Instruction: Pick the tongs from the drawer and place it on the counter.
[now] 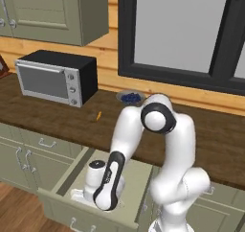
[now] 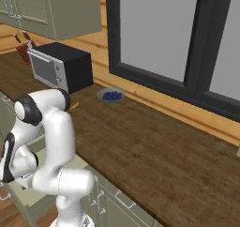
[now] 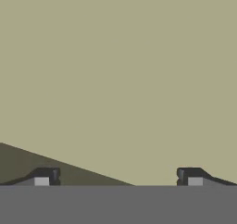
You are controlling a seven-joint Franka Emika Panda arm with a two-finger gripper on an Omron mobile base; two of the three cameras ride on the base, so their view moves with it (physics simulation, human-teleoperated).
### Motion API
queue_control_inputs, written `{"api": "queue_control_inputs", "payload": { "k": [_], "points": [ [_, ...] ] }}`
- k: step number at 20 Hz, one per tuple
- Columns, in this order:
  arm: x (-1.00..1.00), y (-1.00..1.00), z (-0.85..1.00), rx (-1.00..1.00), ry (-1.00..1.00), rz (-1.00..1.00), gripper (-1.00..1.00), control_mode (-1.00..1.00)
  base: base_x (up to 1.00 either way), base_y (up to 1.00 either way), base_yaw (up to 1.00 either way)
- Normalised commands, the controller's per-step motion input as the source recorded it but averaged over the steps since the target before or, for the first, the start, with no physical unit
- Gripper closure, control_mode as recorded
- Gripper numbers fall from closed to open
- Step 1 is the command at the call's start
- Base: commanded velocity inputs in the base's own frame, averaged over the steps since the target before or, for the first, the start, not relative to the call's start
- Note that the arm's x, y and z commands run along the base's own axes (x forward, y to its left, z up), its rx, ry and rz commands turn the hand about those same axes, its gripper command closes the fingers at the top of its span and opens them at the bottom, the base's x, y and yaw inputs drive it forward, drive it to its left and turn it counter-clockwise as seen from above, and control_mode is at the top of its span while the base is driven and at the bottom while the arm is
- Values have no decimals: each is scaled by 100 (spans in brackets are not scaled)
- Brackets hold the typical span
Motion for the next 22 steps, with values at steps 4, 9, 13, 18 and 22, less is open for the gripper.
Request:
{"api": "queue_control_inputs", "payload": {
  "k": [4,9,13,18,22],
  "points": [
    [-100,96,48,-15,-7,3,-100,-100,0,0,0],
    [-82,38,82,-6,-25,-2,-100,-100,0,0,0],
    [-15,-21,77,-1,-29,-3,-100,-100,0,0,0],
    [24,-35,56,0,-36,0,-100,-100,0,0,0],
    [70,-46,54,0,-25,0,-100,-100,0,0,0]
  ]
}}
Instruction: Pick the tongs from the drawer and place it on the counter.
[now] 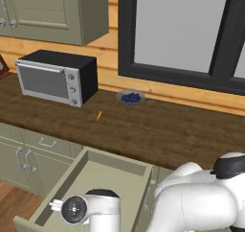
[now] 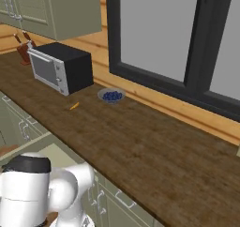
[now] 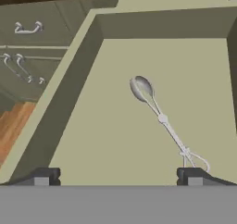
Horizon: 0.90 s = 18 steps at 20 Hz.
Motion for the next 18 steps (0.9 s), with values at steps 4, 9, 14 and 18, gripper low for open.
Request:
{"api": "queue_control_inputs", "payload": {
  "k": [4,9,14,18],
  "points": [
    [61,-49,38,0,-12,0,-100,-100,0,0,0],
    [21,-5,2,-8,0,18,-100,-100,0,0,0],
    [0,-1,0,-20,14,29,-100,-100,0,0,0],
    [0,-15,0,-16,18,15,-100,-100,0,0,0]
  ]
}}
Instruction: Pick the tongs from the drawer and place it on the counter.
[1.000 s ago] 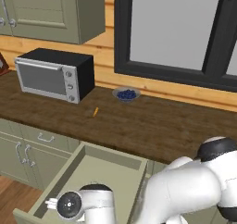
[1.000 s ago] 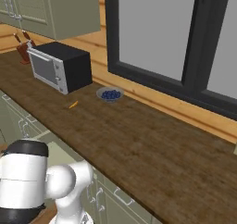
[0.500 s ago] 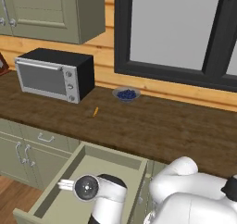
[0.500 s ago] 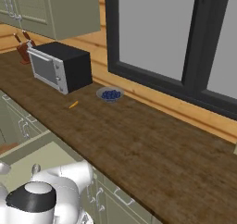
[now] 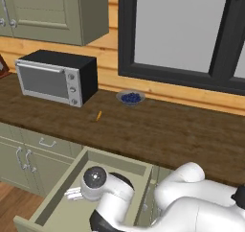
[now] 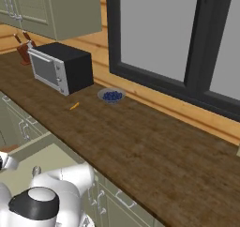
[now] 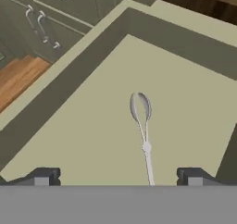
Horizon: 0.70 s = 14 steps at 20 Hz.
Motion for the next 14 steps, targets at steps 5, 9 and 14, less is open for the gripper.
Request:
{"api": "queue_control_inputs", "payload": {
  "k": [5,9,14],
  "points": [
    [0,-6,-3,-9,24,1,-100,-100,0,0,0],
    [0,-1,-31,-7,10,0,-100,-100,0,0,0],
    [1,0,-46,0,0,0,-100,-100,0,0,0]
  ]
}}
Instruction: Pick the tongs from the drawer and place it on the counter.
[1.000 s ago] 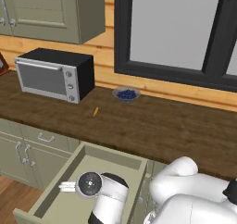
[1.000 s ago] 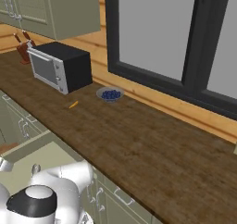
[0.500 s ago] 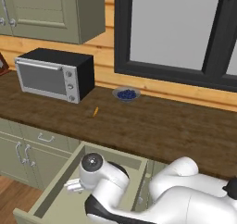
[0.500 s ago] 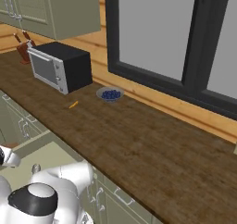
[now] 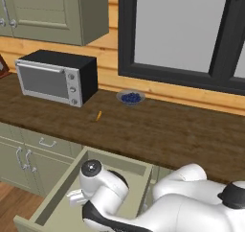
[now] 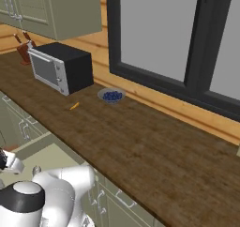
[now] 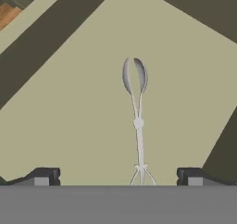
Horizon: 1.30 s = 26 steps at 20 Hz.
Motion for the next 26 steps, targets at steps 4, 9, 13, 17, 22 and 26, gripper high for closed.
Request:
{"api": "queue_control_inputs", "payload": {
  "k": [4,9,13,17,22,26],
  "points": [
    [17,-5,-18,0,0,0,-100,-100,0,0,0],
    [31,-16,-6,0,5,0,-100,-100,0,0,0],
    [27,-10,-33,0,3,0,-100,-100,0,0,0],
    [28,-3,-41,-2,1,0,-100,-100,0,0,0],
    [39,0,-21,-2,2,0,-100,-100,0,0,0],
    [33,0,-24,-4,2,0,-100,-100,0,0,0]
  ]
}}
